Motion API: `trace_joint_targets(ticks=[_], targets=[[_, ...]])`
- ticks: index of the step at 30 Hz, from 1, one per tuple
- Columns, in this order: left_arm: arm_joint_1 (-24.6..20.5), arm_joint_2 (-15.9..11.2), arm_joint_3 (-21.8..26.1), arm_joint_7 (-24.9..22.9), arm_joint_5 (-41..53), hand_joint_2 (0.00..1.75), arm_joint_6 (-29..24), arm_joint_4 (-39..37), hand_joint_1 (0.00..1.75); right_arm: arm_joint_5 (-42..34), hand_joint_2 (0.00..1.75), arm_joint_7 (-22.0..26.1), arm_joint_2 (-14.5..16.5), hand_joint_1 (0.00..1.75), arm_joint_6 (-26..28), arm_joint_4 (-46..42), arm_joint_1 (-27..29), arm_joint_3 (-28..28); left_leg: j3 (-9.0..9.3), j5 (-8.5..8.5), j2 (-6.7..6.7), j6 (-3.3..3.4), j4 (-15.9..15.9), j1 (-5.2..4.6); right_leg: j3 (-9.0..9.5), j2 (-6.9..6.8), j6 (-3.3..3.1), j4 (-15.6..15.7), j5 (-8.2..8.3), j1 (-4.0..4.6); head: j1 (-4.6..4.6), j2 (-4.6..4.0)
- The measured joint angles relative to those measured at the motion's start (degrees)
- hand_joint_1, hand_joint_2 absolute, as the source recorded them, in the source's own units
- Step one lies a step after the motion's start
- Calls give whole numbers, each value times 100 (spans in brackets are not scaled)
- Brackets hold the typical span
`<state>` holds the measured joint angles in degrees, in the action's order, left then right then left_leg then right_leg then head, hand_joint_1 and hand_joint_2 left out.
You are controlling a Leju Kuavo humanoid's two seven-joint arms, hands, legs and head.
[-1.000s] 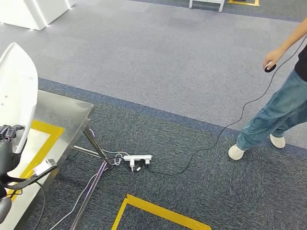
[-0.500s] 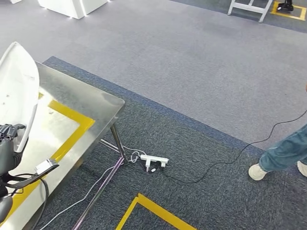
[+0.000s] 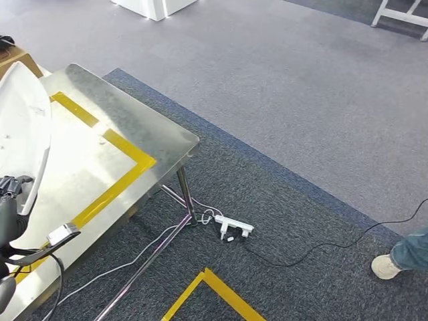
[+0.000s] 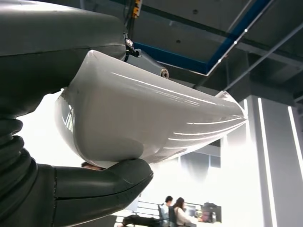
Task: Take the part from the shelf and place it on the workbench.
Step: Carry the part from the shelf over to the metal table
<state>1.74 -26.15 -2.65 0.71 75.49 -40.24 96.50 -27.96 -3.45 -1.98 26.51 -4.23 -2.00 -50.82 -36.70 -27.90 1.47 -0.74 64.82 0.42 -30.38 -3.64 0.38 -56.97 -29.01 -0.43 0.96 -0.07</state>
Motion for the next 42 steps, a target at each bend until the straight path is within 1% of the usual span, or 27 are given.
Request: trace_joint_targets(ticks=[2, 3, 5, 7, 9, 11, 12, 13, 14, 16, 18, 20, 21, 23, 25, 26, 27, 28, 29, 30, 32, 34, 36, 38, 40, 41, 42], targets=[[-13, -4, 1, -15, 11, 175, 0, 0, 175, -10, 0, 4, 1, 0, 19, 1, -9, 0, 273, 147, 223, 72, -552, -63, 37, -107, 53, -11, -44, 30, -2, 0], [-17, -4, 1, -20, 13, 175, 0, -1, 175, -14, 0, 5, 1, 0, 22, 1, -16, 0, 297, 124, 265, 107, -620, -92, 48, -163, 81, -10, -60, 42, -1, 0], [-18, -7, -1, -28, 13, 175, -1, -4, 175, -15, 0, 7, 1, 0, 20, 1, -40, 0, 287, 130, 152, 175, -647, -92, 64, -250, 139, -3, -96, 44, -2, 0], [-39, -10, -5, -43, 8, 175, -1, -7, 175, -12, 0, 7, 2, 0, 8, -1, -55, -2, 305, 150, 32, 250, -683, -59, -7, -50, 192, -182, -239, 23, -14, 0], [-69, -5, -17, -63, -1, 175, -1, -9, 175, -7, 0, 5, 4, 0, -1, -1, -56, -8, 314, 159, -78, 299, -698, -39, -319, 253, 220, -819, -551, 5, -37, 0], [-73, 7, -38, -85, -6, 175, 0, -18, 175, -5, 0, -1, 4, 0, 0, -1, -47, -16, 313, 158, -207, 312, -694, -41, -749, 340, 231, -1571, -788, 1, -46, 0], [-69, 11, -51, -100, -7, 175, 0, -24, 175, -9, 0, -4, 4, 0, 0, -1, -36, -19, 318, 155, -282, 313, -693, -41, -870, 350, 231, -1716, -757, 1, -48, 0], [-67, 13, -64, -119, -6, 175, 0, -28, 175, -13, 0, -5, 4, 0, 1, -1, -25, -22, 325, 152, -358, 311, -690, -40, -880, 360, 226, -1624, -607, -1, -51, 0], [-65, 14, -77, -140, -5, 175, 0, -31, 175, -18, 0, -6, 3, 0, 1, -1, -17, -25, 335, 146, -432, 305, -686, -38, -778, 394, 215, -1310, -370, -6, -52, 0], [-65, 15, -99, -175, -4, 175, 0, -32, 175, -32, 0, -3, 2, 0, 1, 2, -11, -28, 333, 125, -565, 272, -661, -35, -453, 629, 185, -503, 20, -33, -54, 0], [-56, 14, -118, -204, 3, 175, 0, -32, 175, -56, 0, 5, 2, 0, 1, 4, -13, -30, 296, 126, -686, 205, -646, -19, -254, 812, 159, -105, 111, -43, -50, 0], [-29, 8, -132, -234, 12, 175, -1, -32, 175, -75, 0, 16, 3, 0, 1, 4, -24, -34, 267, 149, -806, 124, -660, 6, -204, 743, 122, -63, 105, -31, -50, 1], [-14, 3, -137, -244, 13, 175, -1, -32, 175, -80, 0, 21, 5, 0, 1, 5, -31, -37, 257, 135, -785, 91, -644, 6, -184, 681, 90, -37, 116, -36, -46, 1], [-19, -13, -143, -256, 13, 175, -2, -32, 175, -85, 0, 32, 8, 0, 2, 5, -26, -41, 134, -56, -556, 33, -355, -6, -140, 540, 22, 21, 131, -56, -12, 1], [-31, -13, -159, -264, 13, 175, -1, -33, 175, -88, 0, 42, 7, 0, 3, 5, -14, -54, -190, -416, -284, -14, 357, 6, -121, 401, -20, 30, 118, -46, 17, 0], [-25, -9, -170, -268, 13, 175, -1, -33, 175, -93, 0, 46, 6, 0, 3, 5, -11, -62, -354, -547, -235, -34, 705, 21, -118, 330, -27, 28, 109, -39, 17, 0], [-14, -6, -180, -270, 13, 175, 0, -33, 175, -101, 0, 50, 6, 0, 3, 5, -10, -70, -448, -582, -216, -48, 903, 33, -113, 264, -29, 26, 99, -34, 17, 0], [-8, -5, -189, -272, 13, 175, 0, -33, 175, -113, 0, 53, 6, 0, 3, 5, -9, -77, -436, -505, -204, -56, 885, 40, -103, 198, -25, 24, 87, -32, 18, 0], [-6, -5, -195, -274, 13, 175, 0, -33, 175, -123, 0, 57, 6, 0, 3, 5, -10, -83, -310, -334, -181, -55, 641, 43, -85, 138, -17, 23, 73, -31, 18, 0], [-7, -6, -199, -275, 13, 175, 0, -33, 175, -133, 0, 60, 6, 0, 3, 5, -12, -90, -97, -123, -111, -42, 231, 40, -59, 83, -2, 23, 56, -28, 18, 0], [-17, -6, -210, -279, 13, 175, -1, -33, 175, -146, 0, 63, 6, 0, 3, 5, -21, -108, 265, 106, 103, 14, -472, -8, -19, -13, 48, 18, 18, -1, 17, 1], [-23, -5, -217, -282, 13, 175, -1, -33, 175, -152, 0, 64, 6, 0, 3, 5, -34, -121, 350, 103, 173, 80, -671, -54, 1, -104, 104, 16, -7, 25, 14, 1], [-14, -7, -221, -286, 16, 175, 1, -32, 175, -156, 0, 63, 5, 0, 2, 6, -55, -127, 341, 119, 63, 145, -691, -40, 19, -157, 165, 15, -40, 21, 13, 0], [-20, -8, -227, -295, 20, 175, 3, -31, 175, -157, 0, 58, 6, 0, -5, 6, -64, -134, 356, 143, -30, 218, -727, -9, -87, 32, 220, -226, -216, 5, -7, 0], [-28, 0, -244, -308, 24, 175, 8, -31, 175, -158, 0, 51, 7, 0, -13, 6, -60, -144, 356, 150, -119, 266, -736, 2, -443, 278, 243, -935, -562, -8, -36, 0], [-24, 7, -257, -313, 27, 175, 10, -31, 175, -159, 0, 47, 7, 0, -14, 7, -55, -150, 352, 150, -169, 274, -735, -1, -656, 324, 247, -1335, -708, -10, -44, 0], [-18, 12, -271, -316, 30, 175, 12, -31, 175, -161, 0, 43, 6, 0, -15, 7, -47, -156, 352, 148, -225, 278, -734, -4, -816, 341, 247, -1607, -765, -10, -46, 0]])
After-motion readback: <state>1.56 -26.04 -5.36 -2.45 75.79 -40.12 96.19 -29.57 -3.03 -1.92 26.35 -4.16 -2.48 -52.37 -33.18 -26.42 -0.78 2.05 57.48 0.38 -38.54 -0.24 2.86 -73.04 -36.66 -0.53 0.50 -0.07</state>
